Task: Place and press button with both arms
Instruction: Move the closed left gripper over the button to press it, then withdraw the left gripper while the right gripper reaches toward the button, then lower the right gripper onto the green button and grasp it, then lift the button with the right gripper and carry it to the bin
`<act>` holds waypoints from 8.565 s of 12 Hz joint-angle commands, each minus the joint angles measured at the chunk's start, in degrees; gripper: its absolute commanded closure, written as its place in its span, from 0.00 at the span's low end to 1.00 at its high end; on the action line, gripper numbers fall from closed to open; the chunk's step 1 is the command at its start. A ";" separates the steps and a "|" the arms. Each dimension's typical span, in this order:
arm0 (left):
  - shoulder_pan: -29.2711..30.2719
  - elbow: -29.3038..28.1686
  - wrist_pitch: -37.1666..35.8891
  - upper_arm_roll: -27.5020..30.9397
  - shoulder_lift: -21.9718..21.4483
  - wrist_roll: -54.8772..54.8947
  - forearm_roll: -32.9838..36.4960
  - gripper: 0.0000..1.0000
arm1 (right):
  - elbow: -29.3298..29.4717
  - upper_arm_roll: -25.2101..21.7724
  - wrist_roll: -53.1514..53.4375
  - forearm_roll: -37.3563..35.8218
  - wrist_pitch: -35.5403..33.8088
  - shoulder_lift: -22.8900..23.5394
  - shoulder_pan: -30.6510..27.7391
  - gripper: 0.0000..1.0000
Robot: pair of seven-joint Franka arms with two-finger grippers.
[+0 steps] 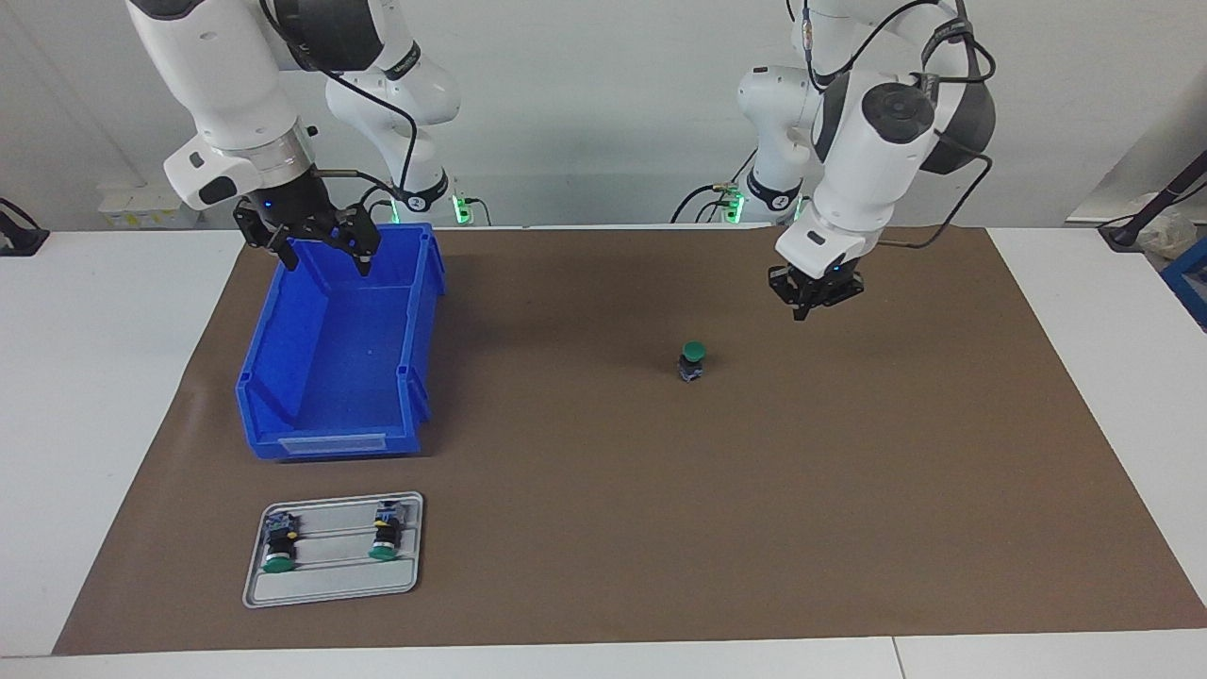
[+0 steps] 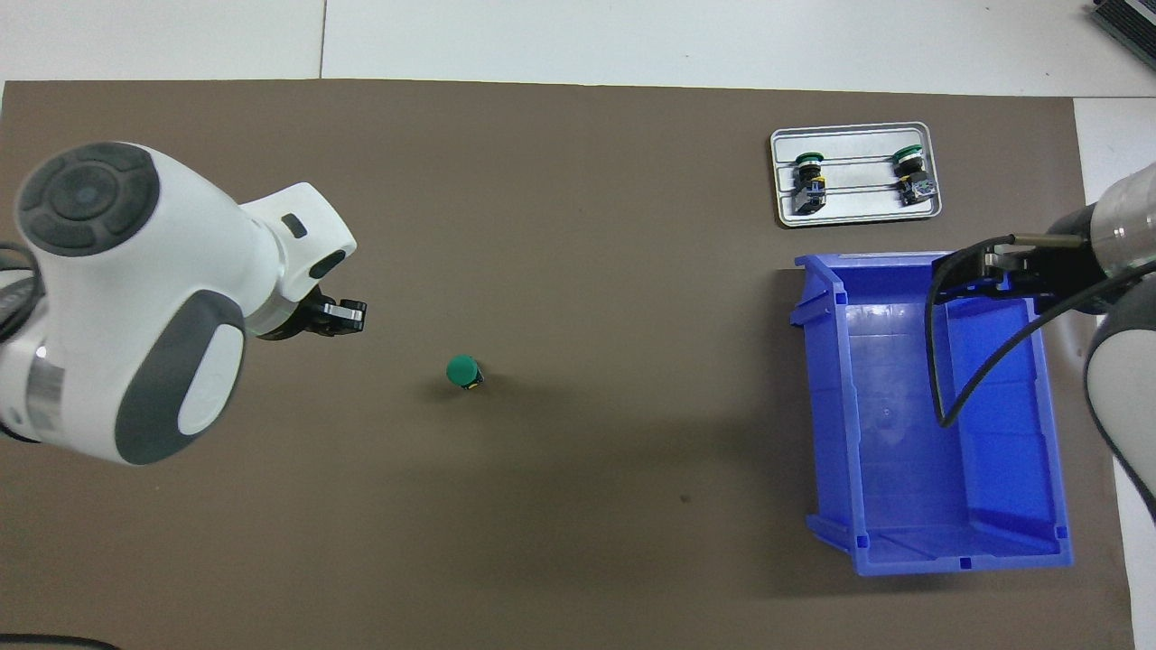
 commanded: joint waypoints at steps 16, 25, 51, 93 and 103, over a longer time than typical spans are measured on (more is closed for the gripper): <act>-11.48 -14.20 22.14 0.88 4.11 -16.61 -2.86 1.00 | -1.58 0.40 0.35 1.44 1.28 -1.29 -0.58 0.00; -11.93 -16.78 25.68 0.88 4.46 -16.52 -2.86 1.00 | -1.58 0.40 0.35 1.44 1.19 -1.29 -0.58 0.00; 17.17 14.27 -13.81 1.76 0.42 14.77 -2.16 0.01 | 1.40 0.93 52.80 -4.89 27.46 20.32 31.32 0.08; 17.08 6.36 -8.45 1.58 -3.80 10.81 -0.05 0.00 | 9.06 0.93 7.05 -0.58 7.96 18.22 6.99 1.00; 16.99 6.36 -8.45 1.58 -3.80 10.81 -0.05 0.00 | -13.05 0.84 -26.87 -0.67 21.09 9.97 -5.23 1.00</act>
